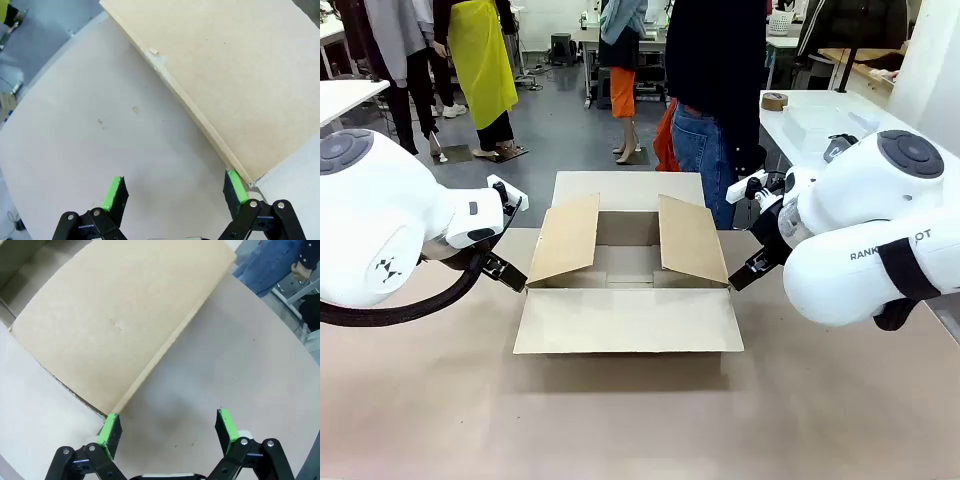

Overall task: Pack the gift set into the box.
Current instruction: Place both hands on the side flaps of the Package Box and spread them outward.

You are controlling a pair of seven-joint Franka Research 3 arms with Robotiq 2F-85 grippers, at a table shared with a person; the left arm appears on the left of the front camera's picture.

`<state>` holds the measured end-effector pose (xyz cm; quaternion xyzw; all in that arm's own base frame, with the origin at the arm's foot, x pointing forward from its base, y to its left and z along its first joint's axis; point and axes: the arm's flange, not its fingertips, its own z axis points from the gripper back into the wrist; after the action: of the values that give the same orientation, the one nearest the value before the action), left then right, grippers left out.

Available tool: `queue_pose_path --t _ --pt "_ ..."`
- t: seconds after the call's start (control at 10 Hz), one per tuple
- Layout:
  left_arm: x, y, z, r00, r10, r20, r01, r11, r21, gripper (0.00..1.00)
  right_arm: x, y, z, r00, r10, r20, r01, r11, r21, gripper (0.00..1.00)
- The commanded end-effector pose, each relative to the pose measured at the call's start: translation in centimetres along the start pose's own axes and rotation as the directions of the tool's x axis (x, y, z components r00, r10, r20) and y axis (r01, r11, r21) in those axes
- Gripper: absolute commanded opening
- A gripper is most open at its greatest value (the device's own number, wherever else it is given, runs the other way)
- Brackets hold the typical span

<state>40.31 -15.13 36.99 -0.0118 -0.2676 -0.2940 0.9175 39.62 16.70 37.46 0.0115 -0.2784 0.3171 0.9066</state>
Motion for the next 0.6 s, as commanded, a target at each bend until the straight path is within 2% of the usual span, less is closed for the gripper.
queue_pose_path --t 0.0,0.5 --pt "0.01 -0.01 0.01 1.000 0.000 0.000 0.000 1.000 0.000 1.00 0.00 0.00 0.00 1.000 0.000 0.000 0.000 1.000 0.000 1.00" --pt "0.01 -0.01 0.01 1.000 0.000 0.000 0.000 1.000 0.000 1.00 0.00 0.00 0.00 1.000 0.000 0.000 0.000 1.000 0.000 1.00"
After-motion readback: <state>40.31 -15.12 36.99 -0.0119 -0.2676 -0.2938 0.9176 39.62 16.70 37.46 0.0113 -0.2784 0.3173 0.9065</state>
